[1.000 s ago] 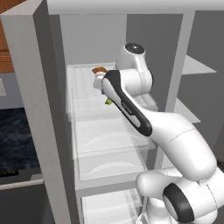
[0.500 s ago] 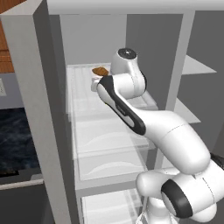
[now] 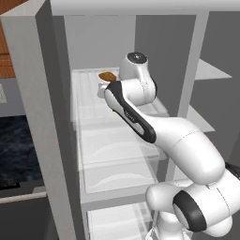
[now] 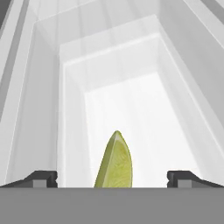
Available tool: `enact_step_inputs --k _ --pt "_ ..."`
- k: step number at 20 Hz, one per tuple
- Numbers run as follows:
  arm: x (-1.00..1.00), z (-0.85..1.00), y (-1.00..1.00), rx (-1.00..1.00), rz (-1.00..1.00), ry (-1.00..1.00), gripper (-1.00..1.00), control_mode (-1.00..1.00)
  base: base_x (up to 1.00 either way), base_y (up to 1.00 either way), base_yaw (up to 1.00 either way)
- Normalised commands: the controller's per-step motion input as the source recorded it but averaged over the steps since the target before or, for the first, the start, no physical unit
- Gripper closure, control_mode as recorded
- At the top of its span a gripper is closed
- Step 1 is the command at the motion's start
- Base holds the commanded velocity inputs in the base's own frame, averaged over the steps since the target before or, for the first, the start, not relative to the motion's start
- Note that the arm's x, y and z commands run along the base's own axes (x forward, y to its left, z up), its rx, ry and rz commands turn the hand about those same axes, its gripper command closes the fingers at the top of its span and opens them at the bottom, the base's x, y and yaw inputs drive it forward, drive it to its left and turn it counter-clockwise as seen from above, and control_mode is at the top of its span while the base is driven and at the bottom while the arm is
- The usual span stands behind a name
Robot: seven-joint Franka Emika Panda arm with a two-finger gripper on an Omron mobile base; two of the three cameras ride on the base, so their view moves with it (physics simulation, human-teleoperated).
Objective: Take the lemon wedge from the fridge and place it on the plate with fish on the dining counter.
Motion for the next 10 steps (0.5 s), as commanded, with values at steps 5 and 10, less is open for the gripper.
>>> enact_step_inputs --k 5,10 --pt "0.02 -0.15 0.00 0.00 0.00 0.00 -1.00 -1.00 0.00 0.00 0.00" --pt "0.05 -0.16 0.00 0.00 0.00 0.00 -1.00 -1.00 0.00 0.00 0.00"
